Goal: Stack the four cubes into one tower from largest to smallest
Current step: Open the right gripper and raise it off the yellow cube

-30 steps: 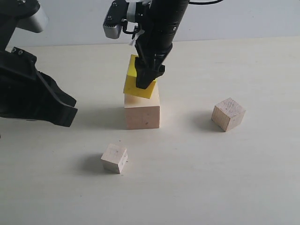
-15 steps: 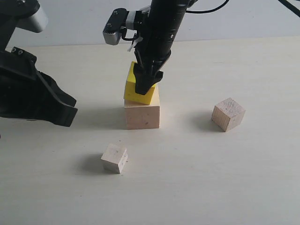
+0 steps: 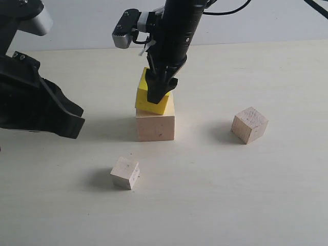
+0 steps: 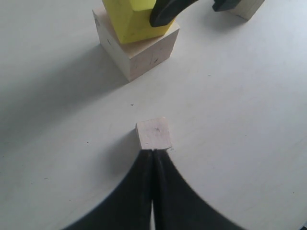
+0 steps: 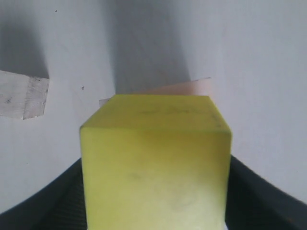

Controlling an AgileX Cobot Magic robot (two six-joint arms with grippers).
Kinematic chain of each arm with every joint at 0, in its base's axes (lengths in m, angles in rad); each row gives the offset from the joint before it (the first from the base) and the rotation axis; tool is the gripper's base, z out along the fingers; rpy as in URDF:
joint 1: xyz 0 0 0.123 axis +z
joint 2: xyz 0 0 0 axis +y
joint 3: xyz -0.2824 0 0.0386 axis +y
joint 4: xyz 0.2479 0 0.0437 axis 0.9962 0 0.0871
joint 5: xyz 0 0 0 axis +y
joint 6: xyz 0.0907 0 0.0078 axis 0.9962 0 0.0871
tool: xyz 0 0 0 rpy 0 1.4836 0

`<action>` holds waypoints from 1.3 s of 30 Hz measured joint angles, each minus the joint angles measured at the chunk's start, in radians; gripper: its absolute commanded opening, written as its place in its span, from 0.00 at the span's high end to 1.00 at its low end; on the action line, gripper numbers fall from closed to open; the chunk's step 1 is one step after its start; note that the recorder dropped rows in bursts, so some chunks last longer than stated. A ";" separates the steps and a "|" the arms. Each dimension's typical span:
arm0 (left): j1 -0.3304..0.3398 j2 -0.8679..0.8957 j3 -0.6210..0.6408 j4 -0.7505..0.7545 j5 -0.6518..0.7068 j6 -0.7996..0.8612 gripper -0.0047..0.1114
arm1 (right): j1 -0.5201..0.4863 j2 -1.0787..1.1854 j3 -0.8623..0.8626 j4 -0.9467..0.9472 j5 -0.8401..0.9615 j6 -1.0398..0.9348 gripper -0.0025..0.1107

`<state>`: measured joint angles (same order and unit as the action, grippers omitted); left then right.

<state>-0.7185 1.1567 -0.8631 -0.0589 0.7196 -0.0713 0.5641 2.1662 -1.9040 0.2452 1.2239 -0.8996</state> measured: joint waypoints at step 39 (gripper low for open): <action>0.000 0.000 0.000 0.000 -0.006 0.000 0.96 | 0.000 -0.115 0.000 -0.026 0.002 0.155 0.35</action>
<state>-0.7185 1.1567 -0.8631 -0.0589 0.7136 -0.0713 0.5641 2.0512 -1.9040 0.2196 1.2255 -0.7443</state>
